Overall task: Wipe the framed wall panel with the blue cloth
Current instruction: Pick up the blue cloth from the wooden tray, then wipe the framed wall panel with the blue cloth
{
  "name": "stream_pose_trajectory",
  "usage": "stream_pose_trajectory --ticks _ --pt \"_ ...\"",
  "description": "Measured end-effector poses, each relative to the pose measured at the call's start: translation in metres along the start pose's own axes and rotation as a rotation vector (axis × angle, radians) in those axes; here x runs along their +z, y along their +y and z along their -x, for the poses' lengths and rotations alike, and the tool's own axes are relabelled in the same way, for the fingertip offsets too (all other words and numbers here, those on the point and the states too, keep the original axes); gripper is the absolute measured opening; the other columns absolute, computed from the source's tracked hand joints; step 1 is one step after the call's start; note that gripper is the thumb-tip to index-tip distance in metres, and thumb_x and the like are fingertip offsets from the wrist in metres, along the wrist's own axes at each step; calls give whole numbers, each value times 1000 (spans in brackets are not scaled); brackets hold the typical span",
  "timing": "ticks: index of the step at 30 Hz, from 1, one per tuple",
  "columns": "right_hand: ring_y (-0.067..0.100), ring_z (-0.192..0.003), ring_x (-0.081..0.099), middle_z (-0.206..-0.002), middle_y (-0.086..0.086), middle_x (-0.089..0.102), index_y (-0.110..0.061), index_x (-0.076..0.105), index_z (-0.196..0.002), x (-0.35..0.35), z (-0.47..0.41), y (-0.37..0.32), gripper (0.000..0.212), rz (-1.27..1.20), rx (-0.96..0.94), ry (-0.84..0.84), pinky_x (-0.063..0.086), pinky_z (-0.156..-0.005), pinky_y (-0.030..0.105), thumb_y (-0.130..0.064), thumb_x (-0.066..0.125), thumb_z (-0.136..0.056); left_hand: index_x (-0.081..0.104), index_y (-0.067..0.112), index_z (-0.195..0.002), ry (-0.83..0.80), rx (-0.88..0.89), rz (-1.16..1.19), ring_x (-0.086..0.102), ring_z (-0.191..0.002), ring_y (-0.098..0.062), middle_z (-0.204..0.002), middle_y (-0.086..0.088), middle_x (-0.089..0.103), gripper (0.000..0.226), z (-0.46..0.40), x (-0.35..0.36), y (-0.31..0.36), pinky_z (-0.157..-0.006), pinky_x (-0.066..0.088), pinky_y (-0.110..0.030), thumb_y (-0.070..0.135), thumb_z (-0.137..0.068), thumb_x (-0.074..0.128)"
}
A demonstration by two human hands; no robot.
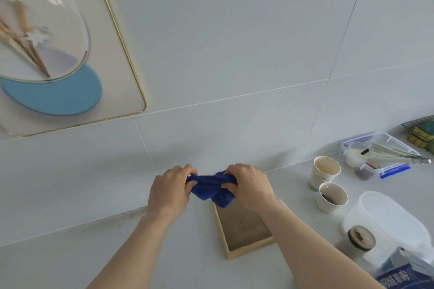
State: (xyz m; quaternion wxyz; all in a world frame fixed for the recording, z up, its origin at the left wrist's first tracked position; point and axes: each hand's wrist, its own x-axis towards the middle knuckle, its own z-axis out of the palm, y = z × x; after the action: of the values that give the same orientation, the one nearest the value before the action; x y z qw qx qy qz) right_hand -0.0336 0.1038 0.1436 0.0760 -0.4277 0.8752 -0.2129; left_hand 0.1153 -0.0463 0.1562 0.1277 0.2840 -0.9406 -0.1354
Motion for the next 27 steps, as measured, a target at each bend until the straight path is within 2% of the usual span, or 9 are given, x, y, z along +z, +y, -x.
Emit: stream_pose_trajectory --ticks 6,9,13,21,25,27 --pt "25 -87 62 -102 -3 70 -23 68 -108 -11 4 -71 20 36 -49 29 42 -69 33 -32 61 -91 61 31 -105 79 -5 32 59 -90 -21 -96 8 60 9 23 -50 -44 -81 46 -35 29 -101 53" --pt "27 -89 66 -103 -3 71 -24 69 -109 -13 4 -109 21 45 -71 32 46 -70 35 -33 61 -92 62 31 -104 114 -9 55 59 -92 -21 -99 8 60 9 32 -76 -68 -83 48 -36 28 -101 53" --pt "28 -91 67 -104 -3 71 -25 68 -109 -15 2 -157 20 69 -95 24 55 -79 41 -33 59 -93 61 31 -102 167 -6 47 60 -93 -22 -99 10 63 8 41 -106 -102 -81 48 -37 28 -100 55" --pt "28 -93 66 -105 -3 74 -27 68 -112 -13 -8 -232 19 65 -136 33 50 -76 36 -32 59 -97 63 30 -103 245 -22 26 62 -91 -21 -99 13 71 8 57 -154 -154 -79 51 -38 29 -101 55" --pt "27 -94 66 -104 -2 74 -27 69 -111 -9 -12 -257 17 -28 -118 40 46 -73 33 -33 62 -96 63 29 -104 261 -54 42 63 -89 -21 -96 12 72 9 61 -173 -172 -78 53 -38 30 -101 54" --pt "25 -91 68 -100 0 76 -22 71 -106 -8 -16 -266 14 -219 -85 47 50 -71 31 -29 68 -94 63 31 -104 266 -86 109 64 -87 -20 -94 12 72 9 60 -180 -180 -76 54 -37 31 -101 54"
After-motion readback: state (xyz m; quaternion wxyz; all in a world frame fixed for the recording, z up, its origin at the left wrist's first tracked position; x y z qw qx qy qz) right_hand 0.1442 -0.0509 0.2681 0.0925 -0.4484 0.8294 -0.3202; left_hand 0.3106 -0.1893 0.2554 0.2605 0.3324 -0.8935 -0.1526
